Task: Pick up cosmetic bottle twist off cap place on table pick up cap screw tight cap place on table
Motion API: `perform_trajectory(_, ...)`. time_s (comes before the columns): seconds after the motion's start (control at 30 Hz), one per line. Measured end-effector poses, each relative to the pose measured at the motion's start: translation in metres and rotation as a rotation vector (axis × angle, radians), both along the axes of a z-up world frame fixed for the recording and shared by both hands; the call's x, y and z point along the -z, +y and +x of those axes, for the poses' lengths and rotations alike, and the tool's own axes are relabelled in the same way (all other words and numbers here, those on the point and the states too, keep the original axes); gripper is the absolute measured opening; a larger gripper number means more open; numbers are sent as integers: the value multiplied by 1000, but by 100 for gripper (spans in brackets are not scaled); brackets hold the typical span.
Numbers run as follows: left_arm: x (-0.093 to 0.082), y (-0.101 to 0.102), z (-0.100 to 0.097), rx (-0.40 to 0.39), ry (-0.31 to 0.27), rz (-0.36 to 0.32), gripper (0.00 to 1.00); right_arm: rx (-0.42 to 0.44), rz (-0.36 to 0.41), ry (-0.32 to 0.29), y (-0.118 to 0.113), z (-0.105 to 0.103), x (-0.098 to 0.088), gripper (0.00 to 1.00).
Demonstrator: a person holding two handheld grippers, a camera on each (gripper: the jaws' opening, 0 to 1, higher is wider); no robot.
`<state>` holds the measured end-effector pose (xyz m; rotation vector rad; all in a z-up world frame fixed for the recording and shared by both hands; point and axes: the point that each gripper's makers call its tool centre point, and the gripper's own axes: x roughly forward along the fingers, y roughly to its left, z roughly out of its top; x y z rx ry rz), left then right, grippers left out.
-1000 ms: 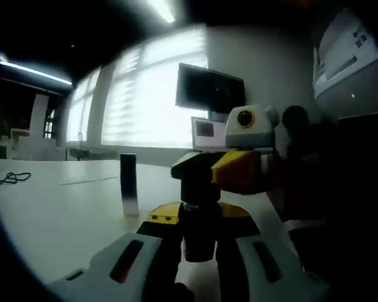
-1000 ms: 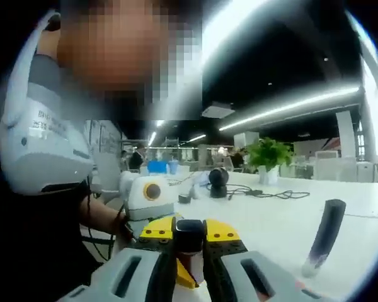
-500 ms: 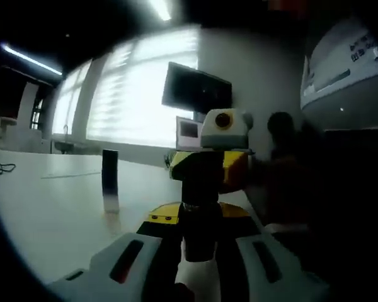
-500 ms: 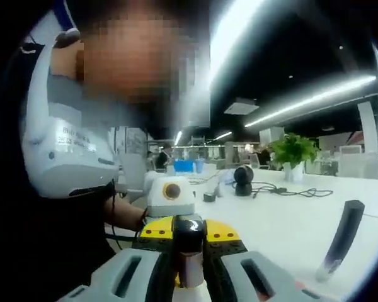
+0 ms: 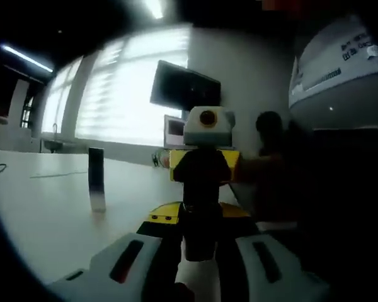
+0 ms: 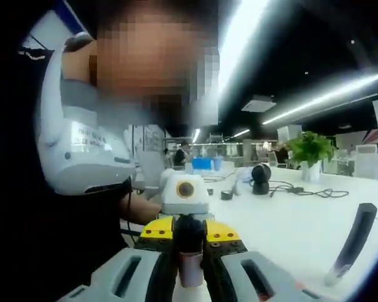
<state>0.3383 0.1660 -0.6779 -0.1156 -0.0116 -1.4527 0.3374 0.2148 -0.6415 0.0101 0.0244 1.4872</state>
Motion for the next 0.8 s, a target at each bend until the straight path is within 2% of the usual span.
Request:
perform_trajectory(0.43,7,-4,-12,72,12,30,9,-174,-11,53,-1,-11,7,9)
perform_trajectory(0.8,10,-5,-10,59,4,45,10,-141,-13,65,-1,-5,8,9)
